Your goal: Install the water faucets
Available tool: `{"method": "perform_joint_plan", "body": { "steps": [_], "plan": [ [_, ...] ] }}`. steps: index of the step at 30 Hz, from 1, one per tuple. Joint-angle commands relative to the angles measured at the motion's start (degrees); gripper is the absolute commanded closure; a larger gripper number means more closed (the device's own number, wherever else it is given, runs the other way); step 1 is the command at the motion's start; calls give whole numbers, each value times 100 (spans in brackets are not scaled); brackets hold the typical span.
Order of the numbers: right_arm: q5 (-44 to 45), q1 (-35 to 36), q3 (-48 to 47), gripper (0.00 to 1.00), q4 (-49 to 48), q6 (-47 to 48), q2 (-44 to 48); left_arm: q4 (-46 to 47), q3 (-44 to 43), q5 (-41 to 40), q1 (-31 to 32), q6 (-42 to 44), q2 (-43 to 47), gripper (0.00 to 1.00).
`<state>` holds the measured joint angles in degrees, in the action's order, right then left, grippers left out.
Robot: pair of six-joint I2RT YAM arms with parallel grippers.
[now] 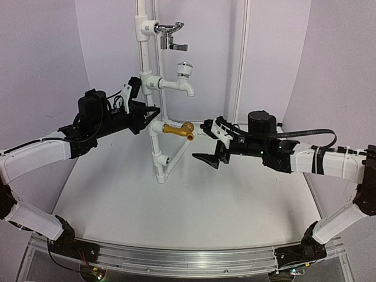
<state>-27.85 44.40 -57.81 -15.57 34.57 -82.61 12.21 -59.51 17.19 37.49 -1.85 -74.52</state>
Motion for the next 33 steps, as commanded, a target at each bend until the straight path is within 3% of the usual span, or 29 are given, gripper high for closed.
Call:
{"method": "perform_joint_plan", "body": {
  "steps": [1, 6, 12, 17, 19, 24, 27, 33],
  "plan": [
    [-341, 26, -64, 2, -1123, 1266, -344, -1186, 220, 583, 65, -868, -106, 100],
    [-128, 118, -252, 4, -1689, 1223, -835, -1186, 221, 566, 66, -852, -89, 100],
    [173, 253, -402, 15, -2357, 905, -1253, -1186, 219, 609, 66, -847, -86, 100],
    [488, 283, -446, 28, -2645, 638, -1368, -1186, 218, 626, 66, -851, -90, 100],
    [487, 285, -541, 39, -2650, 298, -1422, -1186, 214, 640, 62, -852, -97, 100],
    [157, 289, -583, 56, -2653, -1035, -1469, -1186, 217, 633, 68, -845, -101, 100],
    [146, 290, -521, 73, -2671, -2185, -1461, -1186, 215, 618, 67, -843, -98, 100],
    [618, 287, -409, 93, -2754, -6182, -1438, -1186, 206, 640, 65, -844, -119, 100]
  ]
}}
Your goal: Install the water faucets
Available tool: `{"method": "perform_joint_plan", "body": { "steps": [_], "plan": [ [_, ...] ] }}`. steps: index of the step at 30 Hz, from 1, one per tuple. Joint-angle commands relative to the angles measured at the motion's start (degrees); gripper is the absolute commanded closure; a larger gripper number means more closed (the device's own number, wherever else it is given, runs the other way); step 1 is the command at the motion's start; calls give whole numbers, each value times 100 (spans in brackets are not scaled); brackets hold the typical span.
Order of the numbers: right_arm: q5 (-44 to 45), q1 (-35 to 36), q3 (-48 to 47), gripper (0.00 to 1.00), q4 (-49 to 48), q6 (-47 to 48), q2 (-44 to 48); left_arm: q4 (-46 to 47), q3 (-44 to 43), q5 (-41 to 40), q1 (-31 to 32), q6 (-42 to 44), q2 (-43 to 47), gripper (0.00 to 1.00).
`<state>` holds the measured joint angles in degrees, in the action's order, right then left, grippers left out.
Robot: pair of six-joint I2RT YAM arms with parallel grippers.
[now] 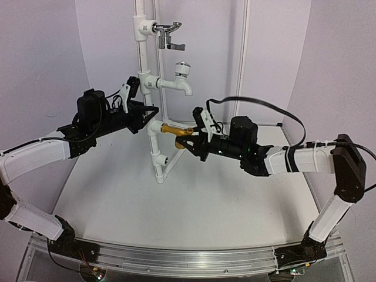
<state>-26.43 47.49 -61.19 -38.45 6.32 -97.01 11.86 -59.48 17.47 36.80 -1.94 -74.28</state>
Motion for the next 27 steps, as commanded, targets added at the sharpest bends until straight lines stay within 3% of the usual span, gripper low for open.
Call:
{"method": "perform_joint_plan", "body": {
  "steps": [1, 5, 8, 10, 12, 15, 16, 18, 22, 27],
  "plan": [
    [605, -21, -60, 96, -458, -4055, -9, -1151, 202, 614, 138, -838, -142, 100],
    [649, -19, -10, 100, -690, -6904, -109, -1151, 195, 622, 135, -835, -152, 100],
    [535, -17, 148, 100, -1808, -8269, -208, -1151, 194, 631, 135, -843, -167, 100],
    [559, -15, 211, 90, -2669, -8950, -294, -1151, 193, 642, 139, -843, -174, 100],
    [570, -19, 221, 79, -3281, -9024, -297, -1151, 198, 634, 136, -839, -179, 100],
    [338, -18, 245, 42, -3066, -7655, 30, -1151, 200, 610, 137, -827, -155, 100],
    [316, -20, 267, 29, -2584, -6936, 182, -1151, 200, 599, 136, -822, -146, 100],
    [512, -14, 278, 16, -1295, -5621, 525, -1150, 210, 573, 137, -811, -127, 100],
    [1206, 13, 471, 2, 367, -3102, 1101, -1151, 215, 562, 135, -800, -112, 100],
    [1302, 202, 805, 2, 1225, 849, 1662, -1151, 203, 608, 135, -808, -148, 100]
  ]
}}
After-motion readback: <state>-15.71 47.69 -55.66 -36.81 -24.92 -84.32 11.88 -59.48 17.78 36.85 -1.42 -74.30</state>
